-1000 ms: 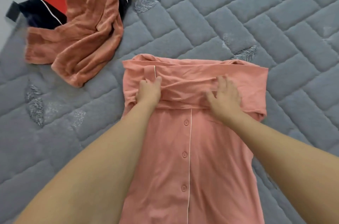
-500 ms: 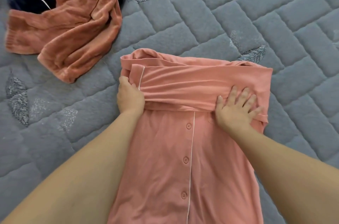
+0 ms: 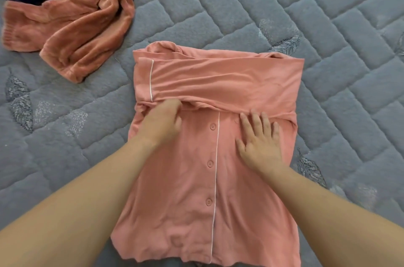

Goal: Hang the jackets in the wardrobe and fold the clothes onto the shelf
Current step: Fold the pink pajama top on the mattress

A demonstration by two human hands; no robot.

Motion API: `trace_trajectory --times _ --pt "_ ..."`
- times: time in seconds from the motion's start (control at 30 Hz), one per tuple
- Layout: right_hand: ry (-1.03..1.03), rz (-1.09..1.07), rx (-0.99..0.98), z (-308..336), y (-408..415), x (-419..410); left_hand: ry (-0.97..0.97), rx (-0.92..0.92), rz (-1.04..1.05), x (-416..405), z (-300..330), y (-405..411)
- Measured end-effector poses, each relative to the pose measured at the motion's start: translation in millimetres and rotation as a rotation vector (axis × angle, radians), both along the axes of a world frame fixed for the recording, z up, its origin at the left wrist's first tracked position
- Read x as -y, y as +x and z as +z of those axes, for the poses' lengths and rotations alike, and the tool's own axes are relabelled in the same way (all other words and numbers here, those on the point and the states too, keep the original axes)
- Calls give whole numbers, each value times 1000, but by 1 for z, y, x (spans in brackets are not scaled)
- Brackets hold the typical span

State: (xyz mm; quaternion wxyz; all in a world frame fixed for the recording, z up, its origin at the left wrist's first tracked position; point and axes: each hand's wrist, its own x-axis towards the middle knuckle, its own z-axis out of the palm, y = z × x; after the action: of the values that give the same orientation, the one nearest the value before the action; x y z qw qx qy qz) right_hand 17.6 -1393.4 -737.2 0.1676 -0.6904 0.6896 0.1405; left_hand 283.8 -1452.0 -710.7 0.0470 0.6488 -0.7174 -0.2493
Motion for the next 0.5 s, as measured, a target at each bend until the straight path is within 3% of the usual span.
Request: trace_trajectory --times 0.1,0.17,0.23,0.33,0.43,0.5 --pt "35 -228 21 0 -14 -37 401 25 -256 -34 5 -22" --pt "76 -512 51 0 -23 -64 420 82 -240 -58 -1 -30" --pt "64 -838 71 0 -28 -86 291 133 -63 -83 -9 -30" --pt "28 -1117 22 -2 -26 -109 172 180 448 -114 -16 -14" --pt "111 -1220 142 2 -26 -120 369 219 858 -145 -17 9" --pt "230 -1222 269 11 -25 -131 475 244 900 -167 -16 23"
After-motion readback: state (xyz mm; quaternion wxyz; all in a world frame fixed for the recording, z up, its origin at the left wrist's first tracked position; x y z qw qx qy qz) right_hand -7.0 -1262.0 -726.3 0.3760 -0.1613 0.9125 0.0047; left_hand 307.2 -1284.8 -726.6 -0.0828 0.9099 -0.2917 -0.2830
